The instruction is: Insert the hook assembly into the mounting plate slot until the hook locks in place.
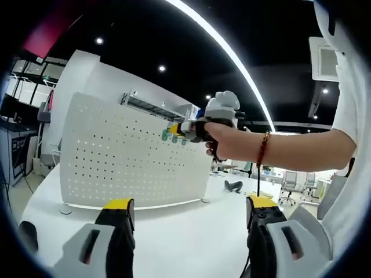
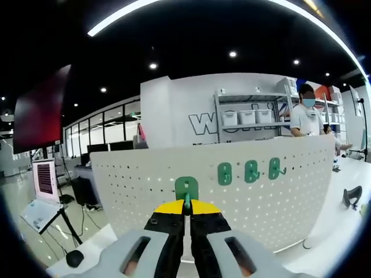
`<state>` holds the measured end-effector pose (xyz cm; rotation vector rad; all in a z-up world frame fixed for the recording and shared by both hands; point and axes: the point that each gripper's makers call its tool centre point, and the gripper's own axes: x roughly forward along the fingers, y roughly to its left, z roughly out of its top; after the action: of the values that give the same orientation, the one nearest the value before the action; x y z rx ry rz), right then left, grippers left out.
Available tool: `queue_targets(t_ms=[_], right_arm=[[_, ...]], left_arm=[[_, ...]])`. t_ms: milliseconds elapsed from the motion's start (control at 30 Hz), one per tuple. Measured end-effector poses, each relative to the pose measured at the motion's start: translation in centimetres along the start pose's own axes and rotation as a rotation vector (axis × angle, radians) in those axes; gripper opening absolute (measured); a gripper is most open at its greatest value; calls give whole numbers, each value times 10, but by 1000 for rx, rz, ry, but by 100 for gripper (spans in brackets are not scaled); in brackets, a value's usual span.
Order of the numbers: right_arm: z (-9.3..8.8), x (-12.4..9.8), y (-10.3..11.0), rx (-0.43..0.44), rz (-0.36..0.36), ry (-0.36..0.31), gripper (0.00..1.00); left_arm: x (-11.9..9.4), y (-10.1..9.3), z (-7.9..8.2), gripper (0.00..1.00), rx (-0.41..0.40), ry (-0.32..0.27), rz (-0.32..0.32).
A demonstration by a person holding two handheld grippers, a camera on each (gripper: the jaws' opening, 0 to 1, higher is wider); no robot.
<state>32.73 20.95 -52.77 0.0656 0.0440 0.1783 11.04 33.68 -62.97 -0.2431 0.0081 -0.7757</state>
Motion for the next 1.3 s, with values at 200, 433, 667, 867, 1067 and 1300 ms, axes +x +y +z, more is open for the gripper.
queue_targets(t_ms=[200,433,667,867,1067,1300], right_arm=[[1,9,-4,-6,-9,0,1],[2,15,-4,-20,-15,1,1],[3,24,-3,-28,-19,1,1],[5,30,-6,-28,-29,0,1],[6,36,-8,-46,-39,1,1],[9,44,-8,-34,-46,-6,1]], left_arm=[[0,0,-5,83,4,19,-11],[-2,2,-6,84,8,20,-11],[-4,6,-7,85,8,24,-2],[-5,9,-8,85,1,26,3],[-4,10,-8,86,10,32,4],[-5,16,-11,83,-1,49,17]])
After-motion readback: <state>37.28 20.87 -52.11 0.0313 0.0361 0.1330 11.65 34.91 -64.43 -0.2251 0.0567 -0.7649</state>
